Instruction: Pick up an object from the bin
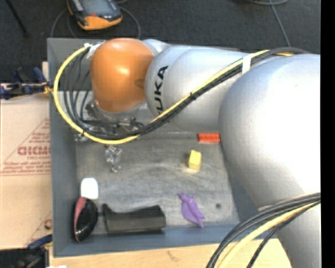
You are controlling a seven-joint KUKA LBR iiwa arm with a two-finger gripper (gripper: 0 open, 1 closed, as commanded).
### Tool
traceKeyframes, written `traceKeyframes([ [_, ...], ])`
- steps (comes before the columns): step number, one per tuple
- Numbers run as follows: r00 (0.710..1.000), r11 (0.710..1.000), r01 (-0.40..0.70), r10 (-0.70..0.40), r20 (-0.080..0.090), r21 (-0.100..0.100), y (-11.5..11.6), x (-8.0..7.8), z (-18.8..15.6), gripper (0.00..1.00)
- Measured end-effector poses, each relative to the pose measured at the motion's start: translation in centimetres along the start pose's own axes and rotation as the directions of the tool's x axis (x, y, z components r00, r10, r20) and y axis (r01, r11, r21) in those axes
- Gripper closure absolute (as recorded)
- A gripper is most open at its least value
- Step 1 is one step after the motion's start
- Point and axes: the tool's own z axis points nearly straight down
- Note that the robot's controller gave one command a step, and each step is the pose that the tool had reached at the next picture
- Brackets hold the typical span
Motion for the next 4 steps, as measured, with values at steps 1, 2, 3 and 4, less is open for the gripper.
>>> traceKeyframes([
  [1, 0.993, 0.993, -0.122, 0.122, 0.003, -0.001, 1.6, 0.7, 1.4, 0.0],
  [2, 0.999, 0.999, -0.043, 0.043, -0.002, -0.001, 3.7, 3.9, -0.6, 0.0],
  [3, 0.999, 0.999, -0.051, 0.051, 0.006, 0.0, 5.0, 5.3, -0.2, 0.0],
  [4, 0.999, 0.999, 0.052, -0.052, 0.001, 0.0, 5.3, 7.3, 2.5, 0.0],
])
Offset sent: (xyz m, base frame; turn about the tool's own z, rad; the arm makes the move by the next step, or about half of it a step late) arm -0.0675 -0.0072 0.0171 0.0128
